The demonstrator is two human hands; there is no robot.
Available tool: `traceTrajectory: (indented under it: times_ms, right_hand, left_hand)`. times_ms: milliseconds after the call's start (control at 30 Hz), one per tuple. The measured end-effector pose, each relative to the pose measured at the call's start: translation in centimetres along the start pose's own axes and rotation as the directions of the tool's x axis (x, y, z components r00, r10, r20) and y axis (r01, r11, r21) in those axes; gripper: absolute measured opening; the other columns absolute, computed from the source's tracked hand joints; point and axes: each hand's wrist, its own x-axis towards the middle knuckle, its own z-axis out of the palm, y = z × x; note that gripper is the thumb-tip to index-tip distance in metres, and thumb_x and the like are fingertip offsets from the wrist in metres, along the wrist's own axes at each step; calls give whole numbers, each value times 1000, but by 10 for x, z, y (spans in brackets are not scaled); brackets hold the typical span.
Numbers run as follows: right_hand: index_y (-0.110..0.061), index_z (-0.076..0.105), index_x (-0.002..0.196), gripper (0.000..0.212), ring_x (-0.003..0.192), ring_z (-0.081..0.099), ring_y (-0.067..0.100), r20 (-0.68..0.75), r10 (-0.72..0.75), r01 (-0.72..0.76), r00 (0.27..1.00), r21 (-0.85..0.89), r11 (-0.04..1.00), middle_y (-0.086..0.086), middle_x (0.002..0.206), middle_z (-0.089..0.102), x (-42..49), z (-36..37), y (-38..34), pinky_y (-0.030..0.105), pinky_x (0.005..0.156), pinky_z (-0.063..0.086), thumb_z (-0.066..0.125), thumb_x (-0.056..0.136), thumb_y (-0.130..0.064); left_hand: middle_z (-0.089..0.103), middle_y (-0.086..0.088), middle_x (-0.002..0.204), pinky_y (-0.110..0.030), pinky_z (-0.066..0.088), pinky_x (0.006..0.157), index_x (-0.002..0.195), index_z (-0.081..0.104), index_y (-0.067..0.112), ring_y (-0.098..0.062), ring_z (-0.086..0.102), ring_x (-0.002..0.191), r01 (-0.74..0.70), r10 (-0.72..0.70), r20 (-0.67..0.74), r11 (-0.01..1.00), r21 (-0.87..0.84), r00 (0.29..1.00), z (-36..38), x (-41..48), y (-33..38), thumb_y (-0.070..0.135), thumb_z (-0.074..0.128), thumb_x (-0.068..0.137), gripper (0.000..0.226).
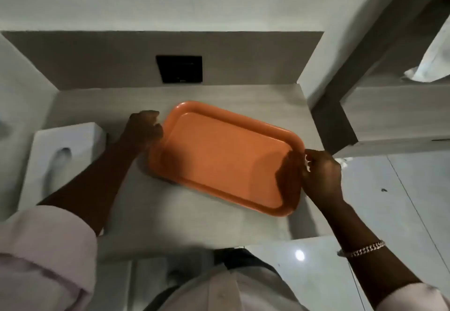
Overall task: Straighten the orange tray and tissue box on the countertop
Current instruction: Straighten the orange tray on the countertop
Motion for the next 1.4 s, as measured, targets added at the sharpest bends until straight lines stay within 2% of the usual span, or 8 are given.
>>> traceTrajectory:
  times_ms: [100,200,333,500,733,933,1233,1400]
  right_hand:
    - [8,73,85,12,77,67,45,8,176,-176,984,69,982,27,78,73,5,2,11,31,68,44,65,85,-1]
    - [-6,79,93,18,80,72,28,188,461,-492,867,190,849,12,82,77,8,1,12,31,83,55,66,82,-3]
    - [-5,78,87,13,72,70,31,347,612,-701,711,411,582,20,82,74,12,0,18,41,78,61,67,83,2]
    - [-2,76,88,10,77,68,35,410,578,-705,706,487,515,27,88,72,18,-9,13,41,78,61,67,85,3]
    - [-4,71,85,11,76,69,29,458,476,-660,751,521,541,19,86,71,68,-16,-3,30,61,61,64,89,3]
    - [5,68,91,4,77,68,25,497,415,-641,762,487,593,16,86,68,123,-6,-25,20,50,58,68,87,4]
    - [3,67,85,5,75,64,24,519,388,-622,762,420,660,15,82,64,155,21,-31,29,59,63,72,85,2]
    - [-5,67,77,11,85,67,37,507,377,-605,776,425,674,22,90,68,155,29,-29,50,90,57,72,84,2]
  left_hand:
    - [71,-29,115,-35,46,96,106,72,-7,-39,64,114,26,-25,-7,999,40,1000,1,7,4,31,47,63,63]
    - [74,-28,106,-36,49,93,99,75,-6,-38,68,107,86,-86,-10,996,38,996,2,9,7,35,56,66,56]
    - [78,-17,93,-47,56,95,93,75,-5,-34,70,98,248,-248,13,963,-107,969,-1,25,-7,1,69,75,19]
    - [66,8,42,-30,59,57,66,67,9,-22,64,53,372,-342,147,864,-338,928,-7,24,-22,-14,65,74,25]
    - [68,5,44,-24,54,50,74,67,7,-11,65,44,373,-332,170,819,-436,928,-33,14,-33,-8,66,83,17]
    - [64,-15,76,-21,58,45,76,63,-1,-20,66,59,428,-390,187,738,-522,901,-45,14,-25,-10,61,87,14]
    - [66,-21,94,-34,60,66,77,62,2,-30,67,84,518,-500,176,713,-473,848,-39,19,-28,-3,61,89,13]
    - [68,-20,95,-25,60,52,73,63,5,-25,67,75,506,-507,130,733,-455,852,-33,16,-29,1,63,89,16]
